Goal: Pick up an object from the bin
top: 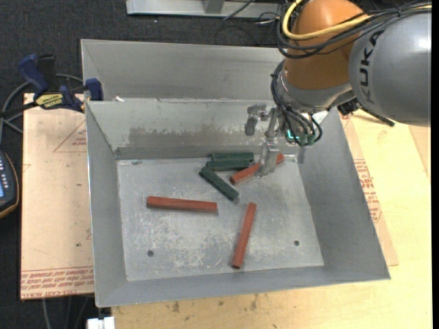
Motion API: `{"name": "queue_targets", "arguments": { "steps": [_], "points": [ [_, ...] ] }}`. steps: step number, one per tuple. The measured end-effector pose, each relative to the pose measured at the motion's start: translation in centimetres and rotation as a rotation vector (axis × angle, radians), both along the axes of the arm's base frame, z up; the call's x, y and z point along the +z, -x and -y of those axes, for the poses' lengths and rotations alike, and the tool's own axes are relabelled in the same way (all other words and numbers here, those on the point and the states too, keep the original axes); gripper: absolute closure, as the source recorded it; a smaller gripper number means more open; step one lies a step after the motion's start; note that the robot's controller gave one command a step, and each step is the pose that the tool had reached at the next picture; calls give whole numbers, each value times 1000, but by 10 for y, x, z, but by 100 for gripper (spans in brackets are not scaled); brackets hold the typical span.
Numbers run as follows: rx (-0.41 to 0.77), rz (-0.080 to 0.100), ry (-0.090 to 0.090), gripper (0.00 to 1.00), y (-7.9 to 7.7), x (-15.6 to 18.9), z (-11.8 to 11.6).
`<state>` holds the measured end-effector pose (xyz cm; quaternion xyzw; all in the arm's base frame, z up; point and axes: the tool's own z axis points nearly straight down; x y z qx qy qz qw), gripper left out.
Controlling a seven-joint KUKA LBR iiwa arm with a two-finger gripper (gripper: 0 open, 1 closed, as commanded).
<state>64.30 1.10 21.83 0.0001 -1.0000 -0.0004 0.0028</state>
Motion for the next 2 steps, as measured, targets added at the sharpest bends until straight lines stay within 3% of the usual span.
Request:
{"name": "queue_targets", "arguments": {
  "steps": [1,2],
  "points": [
    [94,11,-1,0,-4,-150,-5],
    [410,12,0,0,-7,-117,14]
  ]
}}
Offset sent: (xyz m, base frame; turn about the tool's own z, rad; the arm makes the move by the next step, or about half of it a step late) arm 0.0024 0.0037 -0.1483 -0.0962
